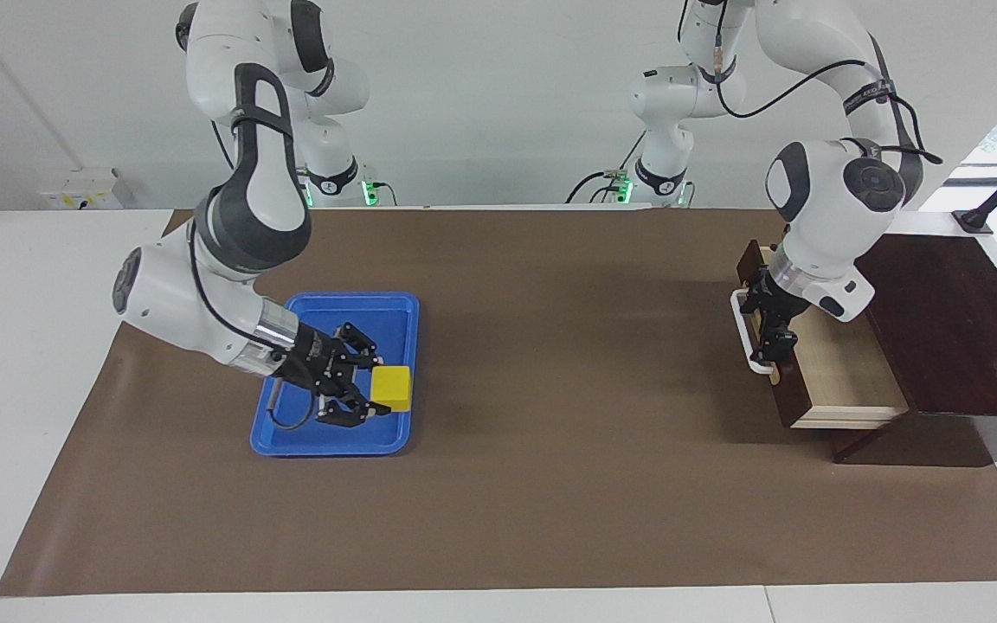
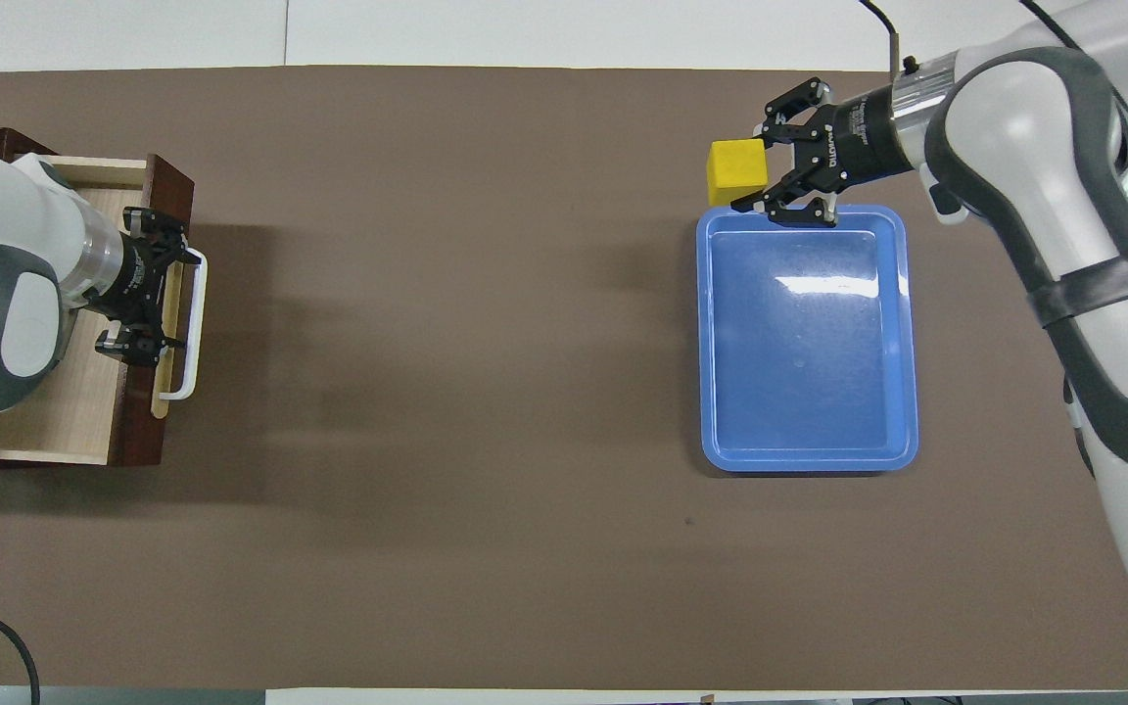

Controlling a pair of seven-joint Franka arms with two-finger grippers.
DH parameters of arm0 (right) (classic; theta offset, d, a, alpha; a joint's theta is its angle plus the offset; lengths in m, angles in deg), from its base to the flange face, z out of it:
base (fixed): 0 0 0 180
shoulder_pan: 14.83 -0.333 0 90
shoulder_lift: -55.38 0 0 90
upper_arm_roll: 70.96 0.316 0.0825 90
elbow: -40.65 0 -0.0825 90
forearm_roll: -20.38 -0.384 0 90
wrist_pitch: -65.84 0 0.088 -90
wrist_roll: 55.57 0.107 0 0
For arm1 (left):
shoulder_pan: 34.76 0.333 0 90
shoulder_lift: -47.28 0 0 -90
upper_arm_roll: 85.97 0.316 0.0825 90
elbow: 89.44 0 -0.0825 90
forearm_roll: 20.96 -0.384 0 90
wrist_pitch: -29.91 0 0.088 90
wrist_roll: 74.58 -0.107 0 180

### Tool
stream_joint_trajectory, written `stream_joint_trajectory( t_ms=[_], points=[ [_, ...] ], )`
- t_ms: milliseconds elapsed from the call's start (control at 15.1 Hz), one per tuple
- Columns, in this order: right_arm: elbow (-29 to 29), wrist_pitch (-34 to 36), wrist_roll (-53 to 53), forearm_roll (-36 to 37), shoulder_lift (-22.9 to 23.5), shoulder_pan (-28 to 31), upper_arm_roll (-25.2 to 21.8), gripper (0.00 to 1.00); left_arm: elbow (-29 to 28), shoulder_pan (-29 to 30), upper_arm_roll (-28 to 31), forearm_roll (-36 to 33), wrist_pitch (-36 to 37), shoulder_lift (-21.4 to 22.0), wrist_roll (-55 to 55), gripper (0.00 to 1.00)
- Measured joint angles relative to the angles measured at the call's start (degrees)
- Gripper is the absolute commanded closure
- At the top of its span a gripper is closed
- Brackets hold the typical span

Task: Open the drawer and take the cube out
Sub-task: 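Carry the cube with the right gripper while the left gripper withdraws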

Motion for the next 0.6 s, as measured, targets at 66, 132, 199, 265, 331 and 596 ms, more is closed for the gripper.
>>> stream_joint_trajectory(
  t_ms=[66,132,199,265,331,596],
  points=[
    [-2.82,-0.02,-1.95,0.0,-1.54,0.39,-0.01,1.0,0.0,0.71,0.0,-0.28,-0.1,0.0,-1.06,0.0],
    [-5.74,-0.05,-3.66,0.0,-3.23,0.77,0.01,1.0,0.0,1.52,0.02,-0.99,-0.39,0.0,-1.81,0.0],
    [-8.62,-0.09,-5.13,0.0,-4.94,1.24,-0.01,1.0,0.02,2.5,0.03,-1.97,-0.77,0.0,-2.45,0.0],
    [-11.31,-0.15,-6.72,0.0,-6.54,1.8,-0.01,1.0,0.09,3.54,0.04,-2.92,-1.13,0.0,-3.32,0.0],
    [-14.15,-0.63,-8.46,-0.04,-8.1,2.33,-0.01,1.0,0.18,4.63,0.07,-3.54,-1.48,0.01,-4.56,0.0],
    [-28.36,-10.2,-15.43,-4.39,-14.06,2.11,0.51,1.0,0.43,9.25,0.01,-3.55,-2.21,0.05,-10.08,0.0]
  ],
)
